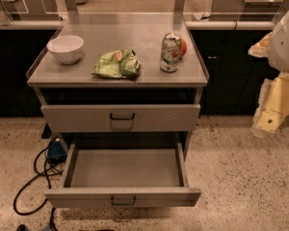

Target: Place green jalapeno chip bag into middle drawer

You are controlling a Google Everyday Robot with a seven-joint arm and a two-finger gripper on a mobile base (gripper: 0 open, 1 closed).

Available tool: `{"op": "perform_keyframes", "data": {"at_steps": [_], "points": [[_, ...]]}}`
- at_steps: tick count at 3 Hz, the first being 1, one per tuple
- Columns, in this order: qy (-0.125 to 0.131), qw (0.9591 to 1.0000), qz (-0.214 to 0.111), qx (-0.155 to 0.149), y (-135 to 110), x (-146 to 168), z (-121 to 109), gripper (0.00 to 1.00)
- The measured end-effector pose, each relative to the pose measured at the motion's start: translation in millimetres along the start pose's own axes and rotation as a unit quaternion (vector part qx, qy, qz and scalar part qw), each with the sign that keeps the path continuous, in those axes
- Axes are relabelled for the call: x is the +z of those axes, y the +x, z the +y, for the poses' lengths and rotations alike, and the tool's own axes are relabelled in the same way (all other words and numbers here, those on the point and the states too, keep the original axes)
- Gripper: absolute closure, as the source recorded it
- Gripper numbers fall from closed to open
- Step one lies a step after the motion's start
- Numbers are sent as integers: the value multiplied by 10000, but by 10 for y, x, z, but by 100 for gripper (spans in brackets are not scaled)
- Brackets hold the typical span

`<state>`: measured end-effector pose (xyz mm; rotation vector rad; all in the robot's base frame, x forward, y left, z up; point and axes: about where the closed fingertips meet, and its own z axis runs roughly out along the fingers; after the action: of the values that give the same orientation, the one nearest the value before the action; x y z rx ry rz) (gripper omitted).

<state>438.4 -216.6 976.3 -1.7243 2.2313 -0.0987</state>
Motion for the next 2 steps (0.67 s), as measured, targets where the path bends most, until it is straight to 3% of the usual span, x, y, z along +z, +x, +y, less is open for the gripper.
{"op": "perform_keyframes", "data": {"at_steps": [1,2], "points": [[30,10000,-45,-2,-25,18,-54,0],[-195,9995,-156,-177,-249,278,-199,0]]}}
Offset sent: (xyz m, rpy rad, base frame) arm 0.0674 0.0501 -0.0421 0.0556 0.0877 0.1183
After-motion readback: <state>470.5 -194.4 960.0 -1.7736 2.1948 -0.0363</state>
